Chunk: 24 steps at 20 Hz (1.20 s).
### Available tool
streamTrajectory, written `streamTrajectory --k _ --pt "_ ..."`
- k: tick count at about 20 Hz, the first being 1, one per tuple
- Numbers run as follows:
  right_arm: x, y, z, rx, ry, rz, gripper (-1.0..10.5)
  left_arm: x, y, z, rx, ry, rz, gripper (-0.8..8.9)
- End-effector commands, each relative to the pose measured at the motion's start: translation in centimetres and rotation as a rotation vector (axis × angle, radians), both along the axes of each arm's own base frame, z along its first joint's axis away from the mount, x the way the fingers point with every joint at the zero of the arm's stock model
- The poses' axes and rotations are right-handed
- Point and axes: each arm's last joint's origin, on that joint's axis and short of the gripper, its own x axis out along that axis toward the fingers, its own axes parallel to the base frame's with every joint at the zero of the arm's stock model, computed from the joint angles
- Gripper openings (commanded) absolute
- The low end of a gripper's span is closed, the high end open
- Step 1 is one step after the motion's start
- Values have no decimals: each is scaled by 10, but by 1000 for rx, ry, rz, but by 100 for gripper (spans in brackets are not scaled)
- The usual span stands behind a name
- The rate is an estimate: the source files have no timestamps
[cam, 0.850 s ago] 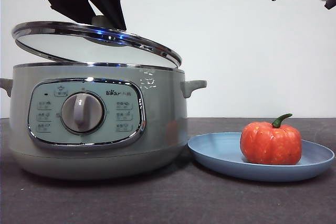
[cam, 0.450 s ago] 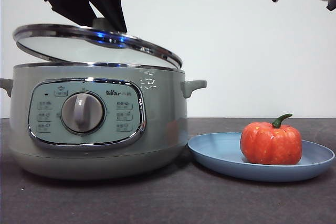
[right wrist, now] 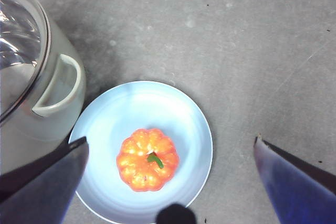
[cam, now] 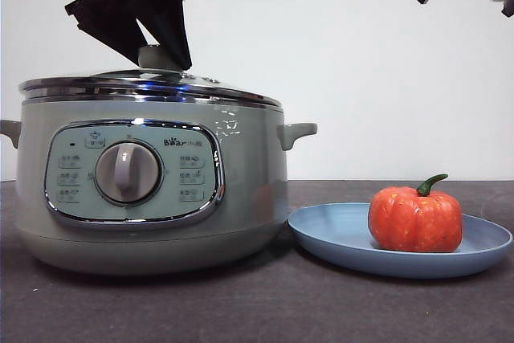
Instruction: Take the pumpkin out from the steamer,put the pumpkin in the blue plate,close the lid
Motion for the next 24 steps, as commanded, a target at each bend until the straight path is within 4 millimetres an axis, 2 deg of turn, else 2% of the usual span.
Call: streamTrajectory --k 1,6,9,12,13,14,15,17,18,19,21,24 --pt "0 0 -1 6 0 -8 597 2 -3 -2 6 6 -14 441" --pt "0 0 -1 7 1 -6 597 0 -2 1 0 -4 -8 441" --pt "-1 0 0 12 -3 -1 596 -12 5 19 -39 -49 5 441" --pt "-7 -3 6 29 -44 4 593 -37 19 46 -86 -112 14 440" --pt "-10 -5 10 35 -69 8 560 -47 25 54 -105 -126 24 438" --pt "-14 -7 13 46 -93 9 465 -57 30 61 -120 -142 29 431" --pt "-19 -9 18 57 -122 11 345 -66 36 68 -131 -163 29 342" --pt "-28 -13 26 82 -190 17 108 -83 46 80 -143 -222 36 -25" --pt "-34 -16 30 97 -234 21 19 -89 50 84 -143 -252 41 -7" --pt "-39 -19 32 120 -285 25 -19 -95 54 86 -143 -279 43 -8" --pt "-52 -23 28 193 -382 67 -17 -105 60 80 -148 -327 69 -8" --pt "-69 -32 7 241 -502 72 -17 -123 71 54 -198 -410 74 -8"
